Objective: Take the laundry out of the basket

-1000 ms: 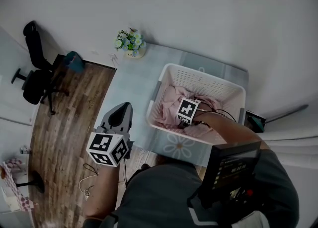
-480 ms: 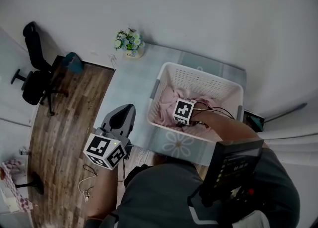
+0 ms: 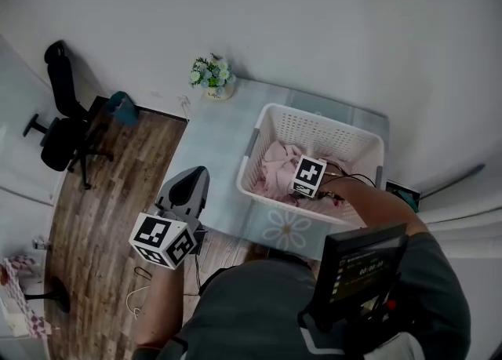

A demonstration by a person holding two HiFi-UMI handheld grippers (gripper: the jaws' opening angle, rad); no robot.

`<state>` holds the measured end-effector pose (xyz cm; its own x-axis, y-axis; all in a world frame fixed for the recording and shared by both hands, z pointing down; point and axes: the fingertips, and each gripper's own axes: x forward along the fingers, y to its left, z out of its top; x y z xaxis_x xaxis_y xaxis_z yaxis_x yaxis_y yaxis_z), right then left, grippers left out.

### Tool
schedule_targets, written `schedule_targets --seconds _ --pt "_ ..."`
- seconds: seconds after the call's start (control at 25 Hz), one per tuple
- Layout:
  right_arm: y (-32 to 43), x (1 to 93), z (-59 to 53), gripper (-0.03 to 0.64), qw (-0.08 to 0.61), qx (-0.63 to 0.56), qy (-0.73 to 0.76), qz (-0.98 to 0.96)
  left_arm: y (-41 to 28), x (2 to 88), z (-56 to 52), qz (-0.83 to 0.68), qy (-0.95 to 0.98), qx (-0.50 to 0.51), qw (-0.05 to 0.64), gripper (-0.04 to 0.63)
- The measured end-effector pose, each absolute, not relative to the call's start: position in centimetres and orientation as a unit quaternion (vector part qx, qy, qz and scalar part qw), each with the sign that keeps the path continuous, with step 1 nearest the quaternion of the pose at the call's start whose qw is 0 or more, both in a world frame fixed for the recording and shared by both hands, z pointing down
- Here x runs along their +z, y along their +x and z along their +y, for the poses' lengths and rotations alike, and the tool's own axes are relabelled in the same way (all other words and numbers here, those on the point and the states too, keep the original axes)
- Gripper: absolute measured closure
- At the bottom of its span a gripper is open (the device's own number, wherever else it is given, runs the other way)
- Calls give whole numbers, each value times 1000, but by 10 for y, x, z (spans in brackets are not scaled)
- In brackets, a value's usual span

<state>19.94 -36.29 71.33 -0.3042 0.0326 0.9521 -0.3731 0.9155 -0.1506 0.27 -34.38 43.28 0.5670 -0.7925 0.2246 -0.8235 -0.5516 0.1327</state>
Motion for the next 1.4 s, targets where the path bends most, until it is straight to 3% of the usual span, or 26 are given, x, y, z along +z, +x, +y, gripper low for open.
schedule_targets --seconds 0.4,0.92,1.24,1.4 --pt "207 637 -383 304 467 164 218 -841 -9 410 -335 -462 880 51 95 588" --pt "209 460 -405 304 247 107 359 -894 -50 386 -311 -503 859 22 93 588" --pt "151 328 -403 304 141 50 374 -915 -98 339 -281 -532 844 7 65 588" --pt "136 309 -398 304 88 35 363 -927 -114 354 -264 -555 829 -4 59 588"
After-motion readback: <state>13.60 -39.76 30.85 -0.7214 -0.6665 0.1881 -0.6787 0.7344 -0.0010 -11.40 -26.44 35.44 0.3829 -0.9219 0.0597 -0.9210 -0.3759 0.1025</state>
